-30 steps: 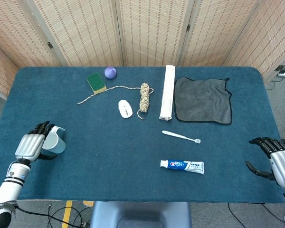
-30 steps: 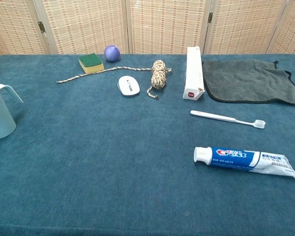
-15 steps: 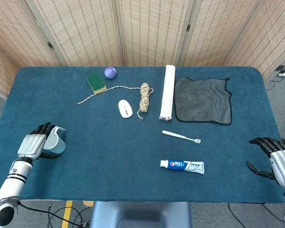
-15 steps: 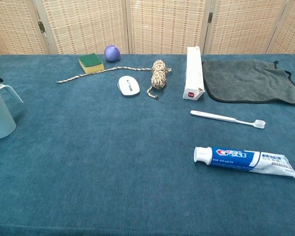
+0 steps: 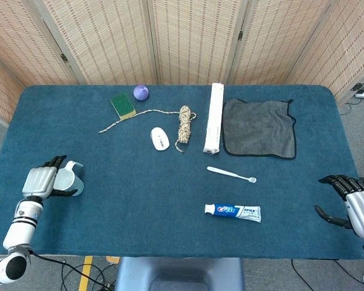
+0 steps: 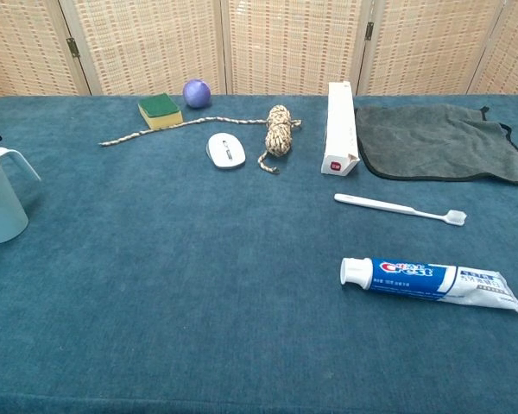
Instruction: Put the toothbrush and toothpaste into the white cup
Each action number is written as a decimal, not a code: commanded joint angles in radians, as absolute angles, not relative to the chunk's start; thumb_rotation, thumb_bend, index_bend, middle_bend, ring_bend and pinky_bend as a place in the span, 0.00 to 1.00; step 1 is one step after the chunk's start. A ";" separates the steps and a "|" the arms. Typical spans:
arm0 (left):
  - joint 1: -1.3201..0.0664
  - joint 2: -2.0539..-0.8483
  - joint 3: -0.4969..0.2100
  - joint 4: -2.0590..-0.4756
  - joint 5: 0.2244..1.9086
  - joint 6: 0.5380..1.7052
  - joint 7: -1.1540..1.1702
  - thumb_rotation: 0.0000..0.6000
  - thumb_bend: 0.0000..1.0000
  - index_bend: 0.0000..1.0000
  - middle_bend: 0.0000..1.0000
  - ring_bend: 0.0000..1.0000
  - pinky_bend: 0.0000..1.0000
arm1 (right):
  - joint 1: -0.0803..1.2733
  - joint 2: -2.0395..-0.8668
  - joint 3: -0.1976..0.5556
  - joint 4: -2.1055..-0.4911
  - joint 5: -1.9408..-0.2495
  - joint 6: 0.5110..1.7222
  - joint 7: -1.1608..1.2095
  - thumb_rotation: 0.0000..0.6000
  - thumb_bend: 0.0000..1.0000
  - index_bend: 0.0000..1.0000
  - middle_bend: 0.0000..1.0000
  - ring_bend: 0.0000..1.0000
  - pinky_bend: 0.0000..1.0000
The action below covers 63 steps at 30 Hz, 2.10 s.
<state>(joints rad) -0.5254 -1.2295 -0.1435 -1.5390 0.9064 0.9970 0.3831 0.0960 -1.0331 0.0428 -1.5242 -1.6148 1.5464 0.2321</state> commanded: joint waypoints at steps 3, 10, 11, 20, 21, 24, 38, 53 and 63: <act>-0.532 -1.255 -0.142 -1.510 0.900 1.010 0.393 0.63 0.13 0.25 0.29 0.34 0.54 | 0.096 -1.031 0.043 -1.528 -1.617 1.549 0.228 1.00 0.19 0.30 0.30 0.25 0.30; -0.531 -1.284 -0.143 -1.479 0.955 1.053 0.377 0.88 0.13 0.38 0.39 0.44 0.69 | 0.095 -1.029 0.043 -1.535 -1.617 1.549 0.222 1.00 0.19 0.30 0.30 0.25 0.30; -0.532 -1.284 -0.143 -1.480 0.964 1.055 0.376 0.90 0.13 0.39 0.40 0.45 0.70 | 0.096 -1.029 0.044 -1.535 -1.617 1.549 0.222 1.00 0.19 0.30 0.30 0.25 0.30; -0.564 -1.248 -0.151 -1.580 1.056 1.058 0.378 0.95 0.13 0.43 0.46 0.49 0.76 | 0.095 -1.027 0.044 -1.535 -1.619 1.552 0.223 1.00 0.19 0.30 0.30 0.25 0.30; -0.570 -1.240 -0.156 -1.605 1.075 1.055 0.366 0.95 0.13 0.43 0.46 0.49 0.76 | 0.095 -1.026 0.044 -1.535 -1.620 1.553 0.223 1.00 0.19 0.30 0.30 0.25 0.30; -0.589 -1.225 -0.164 -1.665 1.133 1.053 0.344 0.95 0.13 0.43 0.46 0.49 0.76 | 0.094 -1.024 0.045 -1.536 -1.620 1.555 0.224 1.00 0.19 0.30 0.30 0.25 0.30; -0.720 -1.318 -0.188 -1.774 1.235 0.974 0.367 0.95 0.13 0.42 0.46 0.48 0.76 | 0.088 -1.014 0.047 -1.538 -1.617 1.566 0.230 1.00 0.19 0.30 0.30 0.25 0.30; -0.874 -1.550 -0.197 -1.671 1.092 0.934 0.592 0.94 0.13 0.38 0.44 0.46 0.73 | 0.072 -1.007 0.044 -1.542 -1.617 1.584 0.234 1.00 0.19 0.30 0.30 0.25 0.30; -0.907 -1.597 -0.180 -1.625 1.022 0.941 0.653 0.84 0.13 0.20 0.33 0.39 0.72 | 0.063 -1.011 0.047 -1.539 -1.616 1.599 0.239 1.00 0.19 0.30 0.30 0.25 0.30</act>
<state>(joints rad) -0.9034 -1.5965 -0.1834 -1.6248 1.0286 0.9426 0.6472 0.0629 -1.0105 0.0469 -1.5385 -1.6159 1.5988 0.2387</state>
